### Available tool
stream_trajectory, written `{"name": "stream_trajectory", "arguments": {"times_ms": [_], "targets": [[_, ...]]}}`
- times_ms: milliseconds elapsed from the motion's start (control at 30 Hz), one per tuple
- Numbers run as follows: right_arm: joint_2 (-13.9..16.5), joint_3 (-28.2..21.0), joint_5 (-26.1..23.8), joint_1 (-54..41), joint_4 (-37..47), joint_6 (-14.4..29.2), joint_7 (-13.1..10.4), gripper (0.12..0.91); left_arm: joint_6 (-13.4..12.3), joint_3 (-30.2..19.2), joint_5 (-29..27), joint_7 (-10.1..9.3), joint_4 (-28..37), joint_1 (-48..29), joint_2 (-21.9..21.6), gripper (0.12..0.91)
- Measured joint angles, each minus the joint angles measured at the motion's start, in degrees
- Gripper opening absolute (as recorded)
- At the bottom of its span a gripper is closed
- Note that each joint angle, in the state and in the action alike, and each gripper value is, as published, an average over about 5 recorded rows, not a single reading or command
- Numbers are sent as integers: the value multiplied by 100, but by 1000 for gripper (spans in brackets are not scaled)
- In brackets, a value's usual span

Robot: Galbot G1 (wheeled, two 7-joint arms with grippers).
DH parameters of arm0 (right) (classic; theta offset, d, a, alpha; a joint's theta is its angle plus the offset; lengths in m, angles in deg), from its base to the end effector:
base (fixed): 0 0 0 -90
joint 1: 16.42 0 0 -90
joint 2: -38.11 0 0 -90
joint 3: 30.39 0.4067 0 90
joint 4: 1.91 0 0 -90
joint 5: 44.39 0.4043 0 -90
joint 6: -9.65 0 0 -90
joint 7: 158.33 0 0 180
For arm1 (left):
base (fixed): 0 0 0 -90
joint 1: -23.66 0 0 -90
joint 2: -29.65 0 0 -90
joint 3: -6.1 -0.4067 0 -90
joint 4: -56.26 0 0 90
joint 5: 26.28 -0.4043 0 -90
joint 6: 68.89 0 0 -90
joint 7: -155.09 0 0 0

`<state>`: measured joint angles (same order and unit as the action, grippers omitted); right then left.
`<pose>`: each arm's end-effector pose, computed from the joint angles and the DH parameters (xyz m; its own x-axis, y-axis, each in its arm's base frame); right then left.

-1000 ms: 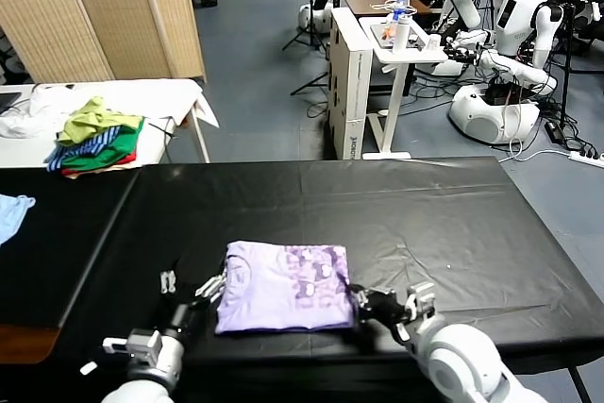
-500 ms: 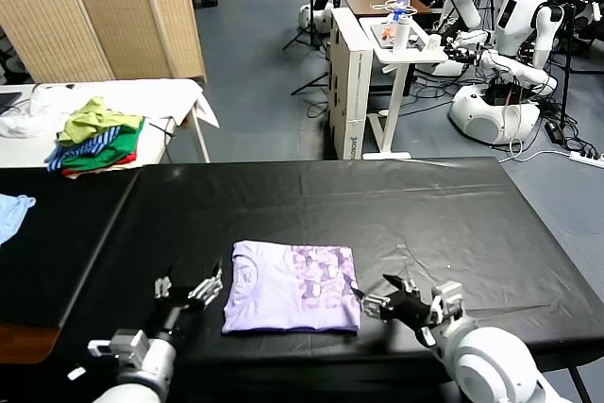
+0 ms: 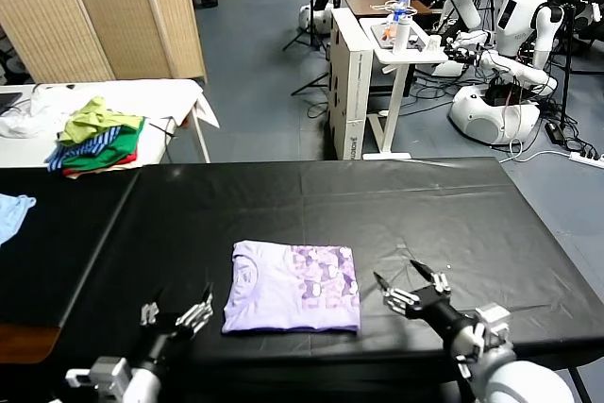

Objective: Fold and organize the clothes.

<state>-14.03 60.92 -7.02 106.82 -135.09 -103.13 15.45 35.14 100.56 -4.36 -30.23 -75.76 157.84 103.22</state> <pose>0.1925 -0.0851 -0.2440 -0.8860 -0.3184 0.3372 -0.3169 0.9465 0.0610 0.1284 0.0609 -0.2975 -0.9538 0.0660 0.2932 0.0394 0.9946 -0.0958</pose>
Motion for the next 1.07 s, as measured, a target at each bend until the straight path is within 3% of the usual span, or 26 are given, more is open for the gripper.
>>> {"name": "stream_trajectory", "arguments": {"times_ms": [300,467,800,1067], "targets": [[-117,603,-767,1210,-235,1343,-100,907,-18,164,13,-18,-386,678,-21,907],[-317,775,-1103,1908,-314,1783,-220,907,8,172,-8,-36,-542,978,-24,907],[-572,891,-1152,2560,-360,1795,-604,907,97,186,-13,-51,-695,1273,-58,907],[-641,891,-1112,2672,-406,1628,-681,907,120,206,-1,-48,-728,1340,-85,907]]}}
